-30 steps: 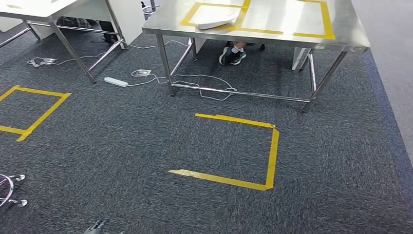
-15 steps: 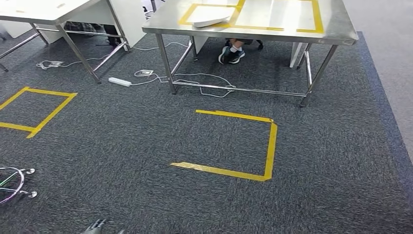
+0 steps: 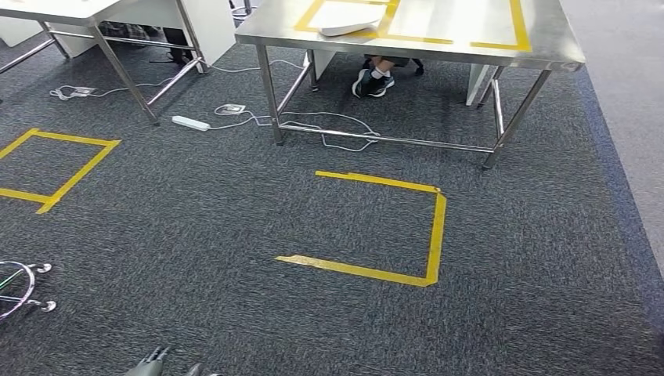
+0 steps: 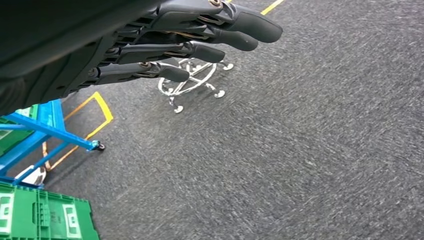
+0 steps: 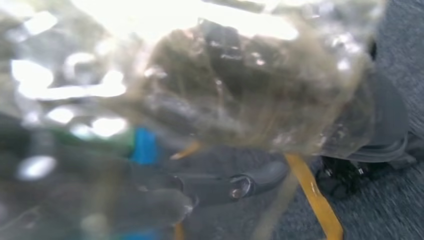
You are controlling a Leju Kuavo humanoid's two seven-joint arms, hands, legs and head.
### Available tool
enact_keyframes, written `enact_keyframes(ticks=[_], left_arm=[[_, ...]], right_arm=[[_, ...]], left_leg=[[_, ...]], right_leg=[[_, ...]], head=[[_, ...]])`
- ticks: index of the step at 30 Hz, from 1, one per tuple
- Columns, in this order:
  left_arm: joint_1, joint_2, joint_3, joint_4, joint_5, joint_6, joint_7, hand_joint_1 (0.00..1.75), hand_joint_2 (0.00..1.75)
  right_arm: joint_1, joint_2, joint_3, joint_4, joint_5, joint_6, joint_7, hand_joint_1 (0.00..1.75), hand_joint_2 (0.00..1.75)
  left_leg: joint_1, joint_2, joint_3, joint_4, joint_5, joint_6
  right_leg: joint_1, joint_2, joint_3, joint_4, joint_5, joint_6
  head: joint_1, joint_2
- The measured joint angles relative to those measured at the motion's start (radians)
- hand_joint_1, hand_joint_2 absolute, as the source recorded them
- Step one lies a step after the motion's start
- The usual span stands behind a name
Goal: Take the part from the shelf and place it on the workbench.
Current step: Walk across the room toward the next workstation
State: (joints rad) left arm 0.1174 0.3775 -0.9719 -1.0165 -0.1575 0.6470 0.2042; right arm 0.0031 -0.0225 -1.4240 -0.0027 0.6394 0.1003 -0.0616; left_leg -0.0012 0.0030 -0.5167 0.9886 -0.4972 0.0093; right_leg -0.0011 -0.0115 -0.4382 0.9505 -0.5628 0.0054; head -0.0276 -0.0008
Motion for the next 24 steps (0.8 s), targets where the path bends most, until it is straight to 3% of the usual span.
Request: enact_keyframes(ticks=[7, 24], left_arm=[[-0.001, 0.0, -0.002, 0.001, 0.007, 0.0, 0.002, 0.0, 0.0], [-0.002, 0.0, -0.018, 0.008, 0.004, 0.0, 0.03, 0.0, 0.0]], right_arm=[[0.0, 0.0, 0.007, 0.0, -0.006, -0.002, 0.0, 0.0, 0.0], [-0.001, 0.0, 0.032, 0.0, -0.03, -0.002, 0.0, 0.0, 0.0]], left_leg=[[-0.002, 0.0, -0.002, 0.001, 0.005, 0.006], [0.0, 0.0, -0.002, 0.001, 0.007, 0.006]], right_leg=[[-0.002, 0.0, -0.003, 0.0, 0.005, 0.008], [-0.001, 0.0, -0.006, 0.004, 0.005, 0.008]], head=[[0.0, 0.0], [0.0, 0.0]])
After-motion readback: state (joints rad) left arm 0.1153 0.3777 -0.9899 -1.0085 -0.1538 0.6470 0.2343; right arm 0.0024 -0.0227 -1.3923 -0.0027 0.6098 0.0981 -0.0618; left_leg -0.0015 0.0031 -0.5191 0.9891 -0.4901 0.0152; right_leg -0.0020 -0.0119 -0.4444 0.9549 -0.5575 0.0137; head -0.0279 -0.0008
